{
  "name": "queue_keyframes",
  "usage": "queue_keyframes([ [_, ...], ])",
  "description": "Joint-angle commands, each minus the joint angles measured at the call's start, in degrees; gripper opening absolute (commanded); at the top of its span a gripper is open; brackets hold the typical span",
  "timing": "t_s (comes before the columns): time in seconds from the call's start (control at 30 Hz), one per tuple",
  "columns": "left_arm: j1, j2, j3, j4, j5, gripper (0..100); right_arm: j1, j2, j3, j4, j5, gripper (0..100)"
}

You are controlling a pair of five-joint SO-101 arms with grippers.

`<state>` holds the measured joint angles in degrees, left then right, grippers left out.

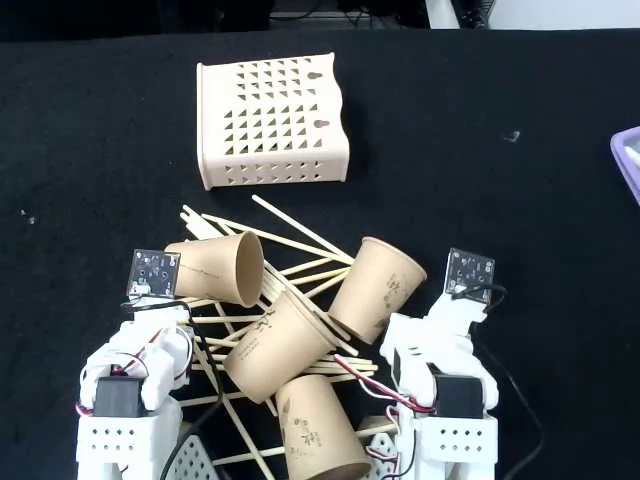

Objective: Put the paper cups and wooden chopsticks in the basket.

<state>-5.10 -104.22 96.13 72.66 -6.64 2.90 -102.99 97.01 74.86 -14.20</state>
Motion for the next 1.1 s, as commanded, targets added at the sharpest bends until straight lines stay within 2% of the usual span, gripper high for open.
queue_keyframes([
  [0.0,0.6,-0.3,1.2,0.3,-0.4,3,-0.6,-5.7,-0.5,0.2,-0.5,4.1],
  [0.43,0.0,-0.2,1.2,0.2,-0.6,3,-0.7,-5.7,-0.5,0.2,-0.5,4.0],
  [0.6,-9.8,-0.3,-0.7,-2.1,-0.7,4,-0.1,-5.7,-0.7,-3.1,0.2,4.3],
  [0.67,-15.5,-0.3,-3.6,-3.8,-1.8,4,2.0,-5.7,-2.7,-5.2,3.2,4.3],
  [0.83,-28.2,-0.3,-12.3,-8.3,-17.1,4,11.6,-5.7,-13.6,-8.3,13.3,4.3],
  [0.93,-32.2,-0.3,-16.1,-11.9,-21.7,4,15.3,-5.7,-19.5,-10.7,17.6,4.3],
  [1.07,-35.0,-0.3,-21.4,-18.8,-20.5,4,15.6,-5.7,-25.5,-12.8,20.9,4.4],
])
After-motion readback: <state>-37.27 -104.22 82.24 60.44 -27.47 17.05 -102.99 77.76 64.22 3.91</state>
